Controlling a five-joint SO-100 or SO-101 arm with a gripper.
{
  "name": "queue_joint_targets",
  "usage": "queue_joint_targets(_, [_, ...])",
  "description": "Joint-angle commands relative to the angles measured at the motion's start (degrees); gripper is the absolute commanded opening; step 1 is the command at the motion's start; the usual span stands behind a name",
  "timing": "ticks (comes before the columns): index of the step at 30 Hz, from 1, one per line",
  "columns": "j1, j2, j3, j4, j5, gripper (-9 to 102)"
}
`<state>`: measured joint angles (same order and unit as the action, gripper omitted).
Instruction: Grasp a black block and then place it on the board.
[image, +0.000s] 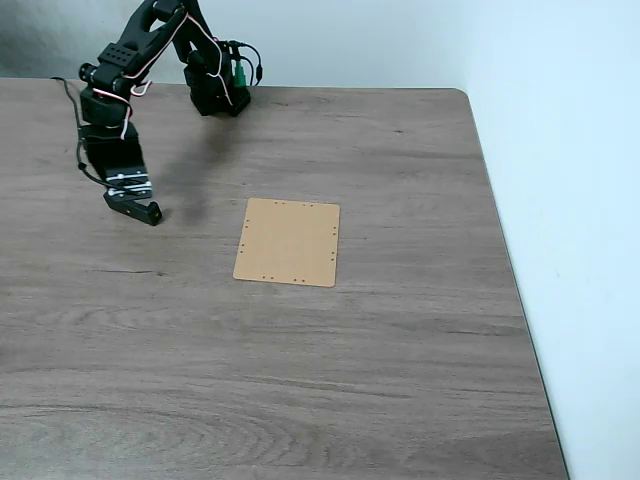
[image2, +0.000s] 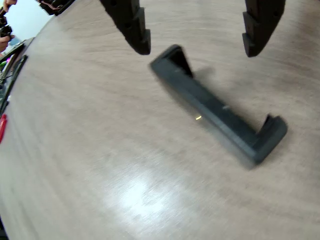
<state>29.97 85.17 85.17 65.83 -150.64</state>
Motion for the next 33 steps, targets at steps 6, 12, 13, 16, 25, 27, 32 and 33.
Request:
queue_joint_targets(6, [0.18,-3.08,-6.68,0.09,-2.11,26])
queue_joint_targets(12, [0.18,-5.71,-7.73,-0.79,-3.16,26])
queue_joint_targets(13, [0.26,-6.15,-7.91,-0.88,-3.25,26])
queue_joint_targets(16, [0.26,-7.47,-8.7,-0.88,-3.34,26])
queue_joint_targets(25, [0.88,-10.11,-9.4,-0.79,-3.16,25])
queue_joint_targets(27, [1.05,-10.81,-9.67,-0.97,-3.16,25])
queue_joint_targets(32, [1.41,-12.57,-10.63,-1.05,-2.55,24])
queue_joint_targets(33, [1.49,-13.01,-10.9,-0.97,-2.46,24])
